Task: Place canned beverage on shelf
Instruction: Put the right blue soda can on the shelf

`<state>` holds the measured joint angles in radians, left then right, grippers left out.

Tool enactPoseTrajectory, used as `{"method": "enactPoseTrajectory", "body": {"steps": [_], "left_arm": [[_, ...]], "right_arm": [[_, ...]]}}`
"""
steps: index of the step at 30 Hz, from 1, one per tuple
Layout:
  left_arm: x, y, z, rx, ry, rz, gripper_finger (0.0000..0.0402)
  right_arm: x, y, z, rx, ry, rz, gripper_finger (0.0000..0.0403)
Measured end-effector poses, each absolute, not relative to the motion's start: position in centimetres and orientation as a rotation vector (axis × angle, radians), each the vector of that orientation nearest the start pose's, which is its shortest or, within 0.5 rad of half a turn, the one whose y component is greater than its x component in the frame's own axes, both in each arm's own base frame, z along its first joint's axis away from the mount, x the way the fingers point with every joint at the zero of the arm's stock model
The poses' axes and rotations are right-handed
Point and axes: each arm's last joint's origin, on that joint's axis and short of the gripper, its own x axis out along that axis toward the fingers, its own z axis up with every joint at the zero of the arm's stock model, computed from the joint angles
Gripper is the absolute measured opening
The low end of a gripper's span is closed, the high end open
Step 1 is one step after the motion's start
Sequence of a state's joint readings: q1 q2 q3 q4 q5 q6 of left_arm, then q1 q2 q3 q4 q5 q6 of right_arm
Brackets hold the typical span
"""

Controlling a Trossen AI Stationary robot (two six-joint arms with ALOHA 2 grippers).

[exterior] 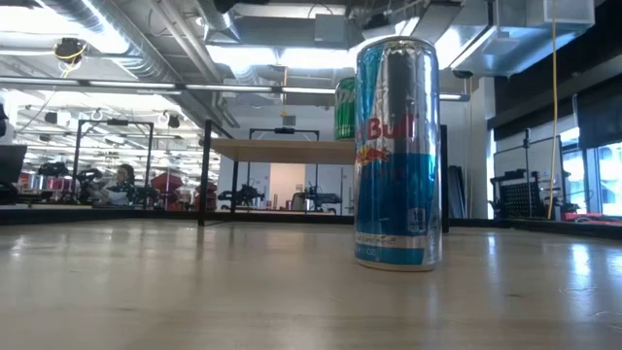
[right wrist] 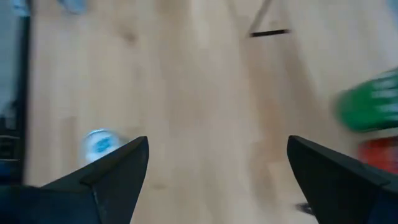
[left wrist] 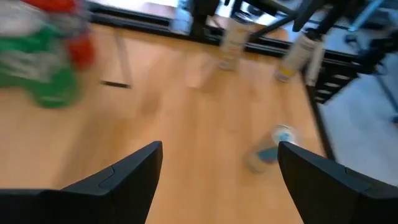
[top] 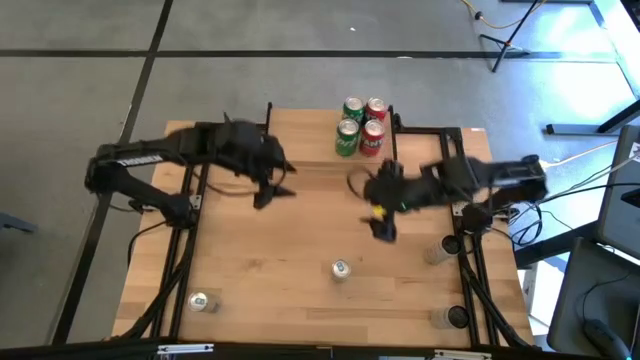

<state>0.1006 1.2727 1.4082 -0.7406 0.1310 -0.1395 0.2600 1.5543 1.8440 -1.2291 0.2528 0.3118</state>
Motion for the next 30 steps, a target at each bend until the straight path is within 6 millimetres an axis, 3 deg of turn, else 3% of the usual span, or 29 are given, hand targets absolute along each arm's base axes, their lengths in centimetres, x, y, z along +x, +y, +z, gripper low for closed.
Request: {"method": "enactPoseTrajectory", "body": {"steps": [7, 15, 22, 30], "left_arm": [[27.3, -3.6, 35.0, -0.26, 0.537, -0.057, 0.0314], [28.0, -8.3, 32.3, -0.237, 0.386, -0.046, 0.0314], [31.5, -11.7, 28.2, -0.198, 0.426, -0.137, 0.0314], [35.2, -13.2, 23.2, -0.149, 0.441, -0.133, 0.0314]], "right_arm": [[25.8, 12.3, 36.6, 0.163, 0.767, 0.001, 0.0367], [24.6, 15.6, 31.4, 0.284, 0.936, 0.064, 0.0367], [23.1, 17.7, 30.1, 0.301, 0.916, 0.048, 0.0367], [22.2, 18.6, 29.8, 0.325, 0.891, -0.005, 0.0367]]}}
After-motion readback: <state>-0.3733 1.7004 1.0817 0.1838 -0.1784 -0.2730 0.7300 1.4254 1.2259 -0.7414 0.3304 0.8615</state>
